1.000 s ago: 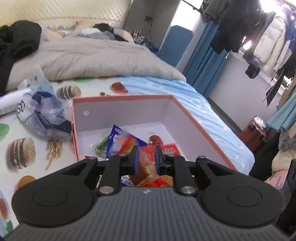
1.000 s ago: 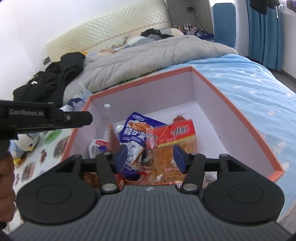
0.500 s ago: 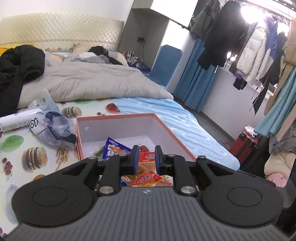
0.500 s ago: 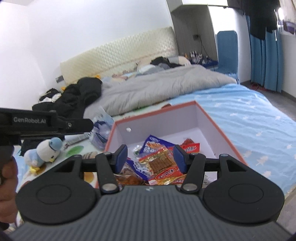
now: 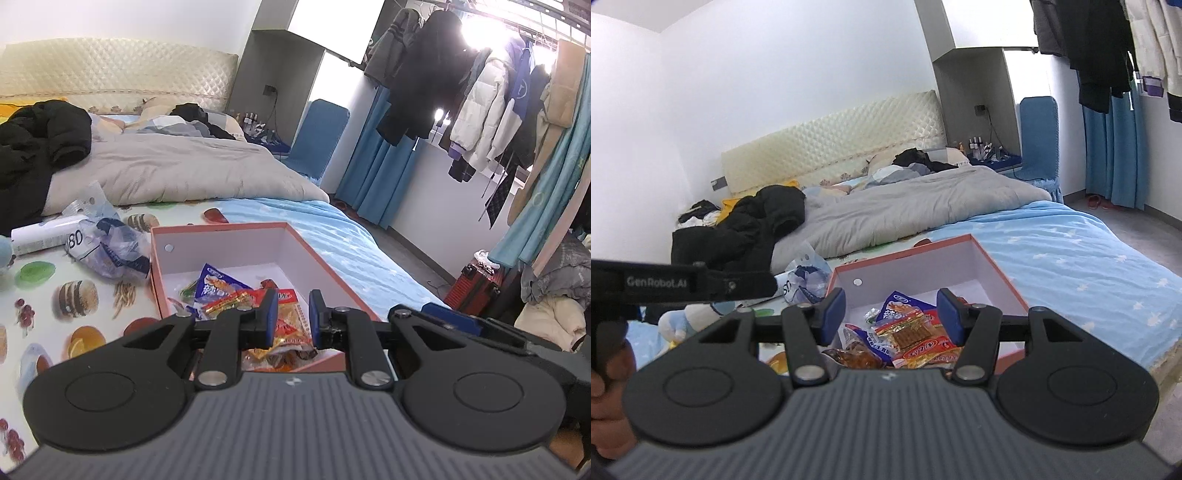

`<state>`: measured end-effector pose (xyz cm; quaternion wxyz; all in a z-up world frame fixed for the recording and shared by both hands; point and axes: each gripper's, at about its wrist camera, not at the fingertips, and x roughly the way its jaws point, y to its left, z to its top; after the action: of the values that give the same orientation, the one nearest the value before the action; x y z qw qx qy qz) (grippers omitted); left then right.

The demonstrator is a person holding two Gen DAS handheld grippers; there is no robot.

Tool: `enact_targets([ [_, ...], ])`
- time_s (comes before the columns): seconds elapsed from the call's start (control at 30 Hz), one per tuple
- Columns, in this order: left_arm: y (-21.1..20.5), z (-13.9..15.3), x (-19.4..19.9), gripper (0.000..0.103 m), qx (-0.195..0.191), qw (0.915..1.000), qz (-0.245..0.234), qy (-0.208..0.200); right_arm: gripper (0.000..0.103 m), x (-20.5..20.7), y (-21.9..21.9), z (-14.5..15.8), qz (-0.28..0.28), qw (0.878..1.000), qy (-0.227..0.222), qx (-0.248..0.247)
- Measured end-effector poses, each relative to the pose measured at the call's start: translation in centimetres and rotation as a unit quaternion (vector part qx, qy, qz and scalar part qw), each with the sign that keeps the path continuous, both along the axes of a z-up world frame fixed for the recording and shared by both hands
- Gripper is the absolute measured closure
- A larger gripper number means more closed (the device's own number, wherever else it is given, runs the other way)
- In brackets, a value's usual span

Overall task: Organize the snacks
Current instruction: 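Lift both tools out of the box and pull back from it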

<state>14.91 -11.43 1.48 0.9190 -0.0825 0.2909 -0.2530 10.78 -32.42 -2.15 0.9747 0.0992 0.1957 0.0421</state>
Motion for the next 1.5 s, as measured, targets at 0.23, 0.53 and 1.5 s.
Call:
enact_targets([
  [0.23, 0.8, -0.7, -2.4, 0.084, 0.005, 0.9998, 0.015, 0.012, 0.046, -1.6, -0.1, -0.5, -0.001, 1.0, 0.0, 0.004],
  [0.53, 0.9, -1.4, -4.8, 0.084, 0.033, 0.999, 0.027, 0.012, 0.046, -3.7, 0.4, -1.5, 0.001, 1.0, 0.012, -0.001],
  [1.5, 1.9, -2.8, -10.0, 0.084, 0.054, 0.9948, 0.083, 0.022, 0.046, -7.9, 0.3, -2.3, -0.003, 1.0, 0.023, -0.011],
])
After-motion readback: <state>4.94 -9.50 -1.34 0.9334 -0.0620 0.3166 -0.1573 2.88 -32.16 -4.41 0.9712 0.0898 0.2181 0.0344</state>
